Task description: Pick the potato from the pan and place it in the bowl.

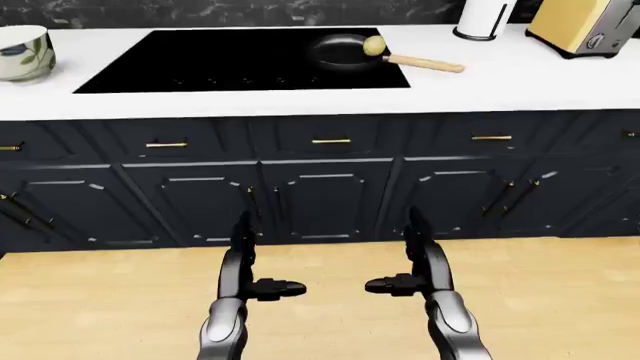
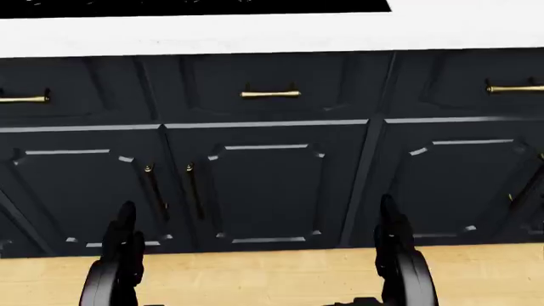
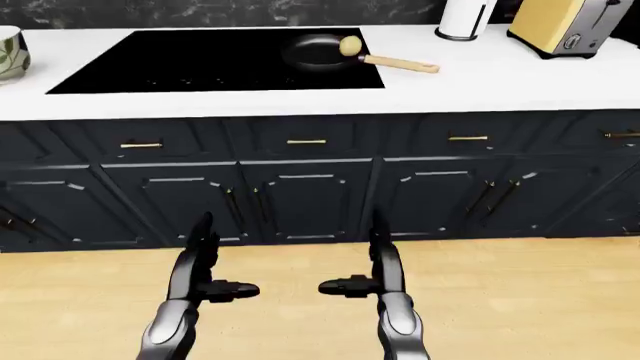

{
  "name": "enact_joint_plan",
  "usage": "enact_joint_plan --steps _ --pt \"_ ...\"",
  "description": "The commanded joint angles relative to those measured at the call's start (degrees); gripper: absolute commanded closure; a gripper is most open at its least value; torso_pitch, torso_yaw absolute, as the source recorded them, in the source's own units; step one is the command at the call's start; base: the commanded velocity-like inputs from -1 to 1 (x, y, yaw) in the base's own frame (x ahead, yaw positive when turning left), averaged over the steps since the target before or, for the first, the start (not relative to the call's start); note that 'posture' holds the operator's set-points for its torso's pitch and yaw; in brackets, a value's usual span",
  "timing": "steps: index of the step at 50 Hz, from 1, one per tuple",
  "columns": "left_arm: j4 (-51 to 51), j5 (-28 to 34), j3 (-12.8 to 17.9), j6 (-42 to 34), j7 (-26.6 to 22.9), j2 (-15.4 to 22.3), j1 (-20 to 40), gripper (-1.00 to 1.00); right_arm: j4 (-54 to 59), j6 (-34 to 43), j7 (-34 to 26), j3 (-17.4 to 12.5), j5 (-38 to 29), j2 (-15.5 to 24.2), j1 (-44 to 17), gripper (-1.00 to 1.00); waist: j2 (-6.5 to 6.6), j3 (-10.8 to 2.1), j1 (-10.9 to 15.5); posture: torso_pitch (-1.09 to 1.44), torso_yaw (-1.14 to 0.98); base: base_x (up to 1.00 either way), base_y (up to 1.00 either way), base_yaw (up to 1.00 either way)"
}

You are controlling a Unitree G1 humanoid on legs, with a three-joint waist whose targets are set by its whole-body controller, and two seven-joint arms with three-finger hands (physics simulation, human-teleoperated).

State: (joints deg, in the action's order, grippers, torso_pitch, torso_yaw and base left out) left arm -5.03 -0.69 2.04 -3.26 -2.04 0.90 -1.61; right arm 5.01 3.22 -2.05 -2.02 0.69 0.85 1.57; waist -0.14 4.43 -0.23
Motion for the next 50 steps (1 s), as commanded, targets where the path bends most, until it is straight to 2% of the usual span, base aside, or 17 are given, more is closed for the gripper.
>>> enact_joint_plan --steps 1,3,4,5,7,8,19,23,34,38,39,50 --pt "4.0 -0.4 0.3 4.1 -0.2 0.3 2.0 -1.00 -4.7 -3.4 -0.1 0.1 0.1 0.2 -1.7 -1.00 -0.45 -0.05 -0.1 0.00 0.00 0.00 0.00 0.00" --pt "3.8 -0.6 0.5 3.9 -0.2 0.4 2.4 -1.00 -5.1 -2.8 0.0 0.2 0.0 0.1 -1.8 -1.00 -0.07 -3.53 0.4 0.00 0.00 0.00 0.00 0.00" --pt "3.8 -0.7 0.5 3.9 -0.2 0.4 2.5 -1.00 -4.9 -3.0 0.0 0.2 0.0 0.1 -1.9 -1.00 -0.09 -2.99 0.4 0.00 0.00 0.00 0.00 0.00" --pt "3.1 -0.7 0.7 4.5 -0.2 0.4 2.6 -1.00 -5.0 -2.8 0.1 0.2 -0.1 0.1 -1.9 -1.00 -0.34 -0.98 0.4 0.00 0.00 0.00 0.00 0.00" --pt "3.6 -0.8 0.6 4.3 -0.2 0.4 2.5 -1.00 -5.0 -2.8 0.1 0.2 -0.1 0.1 -1.9 -1.00 -0.41 -3.98 0.4 0.00 0.00 0.00 0.00 0.00" --pt "3.8 -0.9 0.6 4.2 -0.2 0.4 2.4 -1.00 -4.1 -3.5 0.1 0.1 -0.1 0.1 -2.1 -1.00 -0.40 -4.31 0.4 0.00 0.00 0.00 0.00 0.00" --pt "3.9 -1.5 1.1 3.4 -0.2 0.6 3.3 -1.00 -4.6 -3.6 0.1 -0.1 -0.3 0.5 -2.4 -1.00 -0.17 -4.94 0.4 0.00 0.00 0.00 0.00 0.00" --pt "5.1 -2.2 2.1 1.5 1.0 1.0 4.8 -1.00 -3.9 -3.5 0.7 -0.3 -1.1 0.6 -4.3 -1.00 -0.13 -5.26 0.4 0.00 0.00 0.00 0.00 0.00" --pt "5.9 -4.1 4.4 -2.9 1.8 3.0 10.0 -1.00 -7.8 5.5 3.3 -1.3 -0.4 1.0 -11.0 -1.00 0.02 -5.28 0.4 0.00 0.00 0.00 0.00 0.00" --pt "5.9 -4.4 4.7 -4.2 1.9 3.7 12.1 -1.00 -6.7 6.2 4.3 -1.2 -0.5 1.4 -14.0 -1.00 0.06 -5.20 0.4 0.00 0.00 0.00 0.00 0.00" --pt "5.0 -4.3 5.0 -4.1 2.0 4.1 13.1 -1.00 -6.9 5.2 5.5 -0.8 -2.6 1.9 -14.9 -1.00 0.07 -5.17 0.4 0.00 0.00 0.00 0.00 0.00" --pt "6.6 -6.0 6.3 -10.4 1.9 6.8 20.0 -1.00 -12.6 17.5 3.6 -2.0 -1.6 3.5 -22.4 -1.00 0.15 -4.90 0.4 0.00 0.00 0.00 0.00 0.00"
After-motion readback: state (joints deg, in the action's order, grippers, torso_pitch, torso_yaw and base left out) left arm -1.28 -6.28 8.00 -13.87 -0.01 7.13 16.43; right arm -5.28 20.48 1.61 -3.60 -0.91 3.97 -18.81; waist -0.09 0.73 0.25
